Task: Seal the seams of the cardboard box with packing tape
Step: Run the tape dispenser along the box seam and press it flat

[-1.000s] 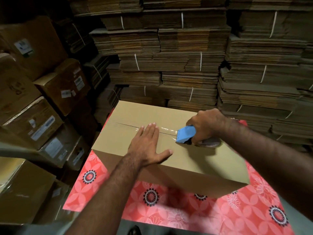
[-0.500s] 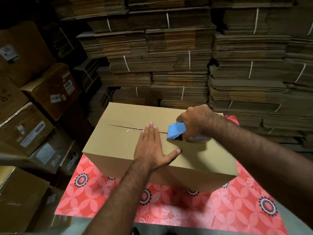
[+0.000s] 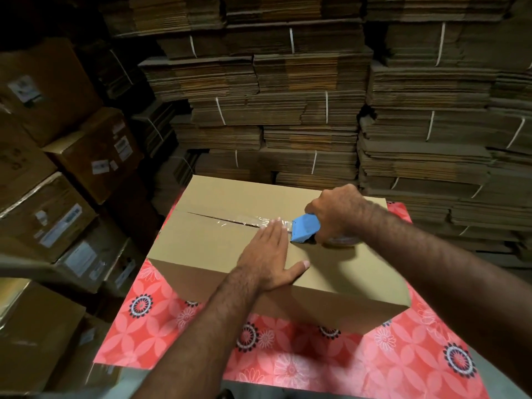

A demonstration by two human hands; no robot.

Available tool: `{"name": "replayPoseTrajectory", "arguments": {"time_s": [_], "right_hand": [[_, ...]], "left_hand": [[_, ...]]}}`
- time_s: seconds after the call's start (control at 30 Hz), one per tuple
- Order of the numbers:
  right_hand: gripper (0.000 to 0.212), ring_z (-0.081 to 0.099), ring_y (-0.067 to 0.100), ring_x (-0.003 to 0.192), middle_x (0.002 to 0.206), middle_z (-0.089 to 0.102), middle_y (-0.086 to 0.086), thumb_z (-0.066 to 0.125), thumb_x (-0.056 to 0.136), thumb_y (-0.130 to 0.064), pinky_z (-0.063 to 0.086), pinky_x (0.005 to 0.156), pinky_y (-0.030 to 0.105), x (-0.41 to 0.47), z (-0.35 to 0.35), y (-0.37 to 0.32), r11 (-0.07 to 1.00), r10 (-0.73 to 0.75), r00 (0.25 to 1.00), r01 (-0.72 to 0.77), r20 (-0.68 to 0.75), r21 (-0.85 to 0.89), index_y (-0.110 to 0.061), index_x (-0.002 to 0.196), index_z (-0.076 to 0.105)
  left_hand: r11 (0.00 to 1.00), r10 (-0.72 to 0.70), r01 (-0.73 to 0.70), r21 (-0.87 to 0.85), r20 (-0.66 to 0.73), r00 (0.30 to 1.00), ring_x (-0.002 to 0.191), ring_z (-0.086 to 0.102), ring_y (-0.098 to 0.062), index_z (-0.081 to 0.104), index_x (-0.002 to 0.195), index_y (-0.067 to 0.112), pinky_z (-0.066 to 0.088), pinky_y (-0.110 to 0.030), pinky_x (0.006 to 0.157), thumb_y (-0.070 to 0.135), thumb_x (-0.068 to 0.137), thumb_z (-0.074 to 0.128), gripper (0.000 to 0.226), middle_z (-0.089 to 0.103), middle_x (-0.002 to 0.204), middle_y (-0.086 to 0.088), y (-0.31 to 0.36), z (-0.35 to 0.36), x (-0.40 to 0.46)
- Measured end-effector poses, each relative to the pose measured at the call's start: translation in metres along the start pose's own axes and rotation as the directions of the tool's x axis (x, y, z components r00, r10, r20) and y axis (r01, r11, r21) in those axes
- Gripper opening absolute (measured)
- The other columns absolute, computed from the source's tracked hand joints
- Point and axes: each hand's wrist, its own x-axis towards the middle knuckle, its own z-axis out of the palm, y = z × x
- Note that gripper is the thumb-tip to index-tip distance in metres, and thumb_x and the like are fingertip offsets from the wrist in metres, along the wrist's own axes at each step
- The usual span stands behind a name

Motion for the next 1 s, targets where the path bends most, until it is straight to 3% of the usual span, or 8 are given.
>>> {"name": "replayPoseTrajectory", "arguments": {"time_s": [0.07,0.13,0.33,0.47,0.57,0.83,1.0], "right_hand": [[0.047,0.061,0.017,0.078,0.088,0.062,-0.007,0.059,0.077,-0.064,0.045,0.062,0.029,-0.002,0.001,0.002,1.000,0.006,1.000,-0.005,-0.005,0.015,-0.034,0.113,0.060],[0.048,0.061,0.017,0.079,0.089,0.063,-0.007,0.058,0.078,-0.066,0.045,0.062,0.030,-0.003,0.001,0.003,1.000,0.002,1.000,-0.002,-0.023,0.015,-0.033,0.113,0.060],[0.052,0.061,0.018,0.076,0.087,0.062,-0.007,0.053,0.080,-0.071,0.044,0.060,0.029,-0.002,0.005,0.005,1.000,-0.015,0.999,0.015,-0.039,0.003,-0.034,0.116,0.059],[0.068,0.062,0.021,0.090,0.107,0.067,-0.004,0.055,0.074,-0.073,0.047,0.065,0.031,-0.003,0.005,0.021,0.992,0.027,0.999,-0.022,-0.041,0.122,-0.043,0.135,0.051],[0.074,0.064,0.020,0.096,0.109,0.067,-0.005,0.056,0.073,-0.075,0.048,0.065,0.031,-0.006,0.012,0.030,0.987,0.020,0.999,-0.011,-0.051,0.159,-0.048,0.141,0.044],[0.075,0.062,0.016,0.095,0.113,0.066,-0.010,0.055,0.076,-0.077,0.050,0.067,0.031,-0.052,0.027,0.077,0.980,0.088,0.995,-0.095,0.050,0.174,-0.051,0.144,0.037],[0.068,0.067,0.022,0.094,0.105,0.069,-0.005,0.058,0.069,-0.075,0.047,0.064,0.031,-0.031,0.019,0.052,0.989,0.095,0.995,-0.092,-0.019,0.118,-0.046,0.130,0.053]], "left_hand": [[0.997,0.071,-0.071,-0.007,0.007,0.997,0.155,-0.006,-0.024,0.002,0.158,0.002,-0.001,-0.040,0.126,0.079,0.082,0.003,0.108,-0.005,0.167,-0.016,-0.003,-0.001,0.001],[0.999,0.044,-0.044,0.006,-0.013,0.999,0.154,-0.008,-0.021,0.000,0.158,0.005,-0.001,-0.041,0.125,0.083,0.082,0.004,0.110,-0.008,0.167,-0.012,-0.006,-0.001,-0.002],[0.991,0.098,-0.100,0.085,0.032,0.995,0.153,-0.015,-0.024,-0.009,0.156,0.002,-0.002,-0.047,0.125,0.109,0.052,0.020,0.152,-0.017,0.166,-0.014,-0.003,-0.001,-0.009],[0.984,0.094,-0.097,0.150,0.029,0.995,0.153,-0.019,-0.023,-0.011,0.156,0.003,-0.001,-0.049,0.124,0.107,0.055,0.022,0.149,-0.020,0.165,-0.013,-0.015,-0.004,-0.003],[0.985,0.096,-0.100,0.139,0.033,0.995,0.152,-0.022,-0.021,-0.015,0.156,0.004,-0.002,-0.049,0.124,0.106,0.056,0.025,0.148,-0.024,0.165,-0.011,-0.018,-0.004,-0.001],[0.986,0.082,-0.094,0.138,0.089,0.993,0.149,-0.028,-0.019,-0.023,0.153,0.007,-0.007,-0.049,0.123,0.105,0.055,0.027,0.148,-0.032,0.162,-0.007,-0.025,-0.008,-0.002],[0.983,0.071,-0.087,0.163,0.101,0.992,0.149,-0.028,-0.017,-0.021,0.154,0.008,-0.010,-0.047,0.123,0.105,0.057,0.028,0.146,-0.031,0.162,-0.006,-0.050,-0.016,-0.005]]}}
